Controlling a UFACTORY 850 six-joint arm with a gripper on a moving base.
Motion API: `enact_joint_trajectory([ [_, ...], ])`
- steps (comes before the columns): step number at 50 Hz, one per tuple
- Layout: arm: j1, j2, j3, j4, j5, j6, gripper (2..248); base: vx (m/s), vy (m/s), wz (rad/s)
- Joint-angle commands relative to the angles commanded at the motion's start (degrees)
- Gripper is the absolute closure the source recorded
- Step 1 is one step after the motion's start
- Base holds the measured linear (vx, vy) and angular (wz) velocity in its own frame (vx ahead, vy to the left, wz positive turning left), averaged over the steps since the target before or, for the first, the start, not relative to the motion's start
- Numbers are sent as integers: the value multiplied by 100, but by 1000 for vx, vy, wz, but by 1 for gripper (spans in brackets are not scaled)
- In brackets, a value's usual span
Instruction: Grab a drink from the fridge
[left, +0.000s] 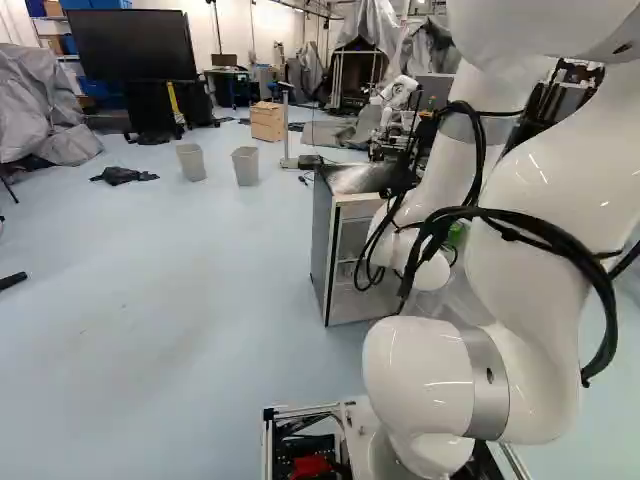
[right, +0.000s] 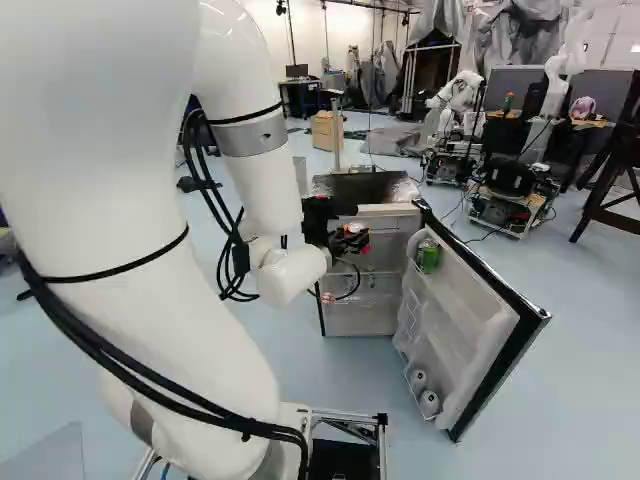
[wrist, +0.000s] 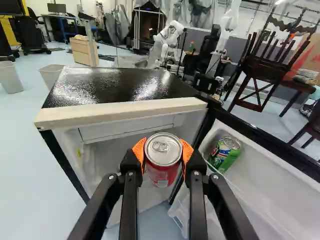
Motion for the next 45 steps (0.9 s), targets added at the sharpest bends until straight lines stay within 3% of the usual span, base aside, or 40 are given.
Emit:
enact_joint_trajectory([
  [45,14,833,102,-395,-1120,0,155,0,0,0],
])
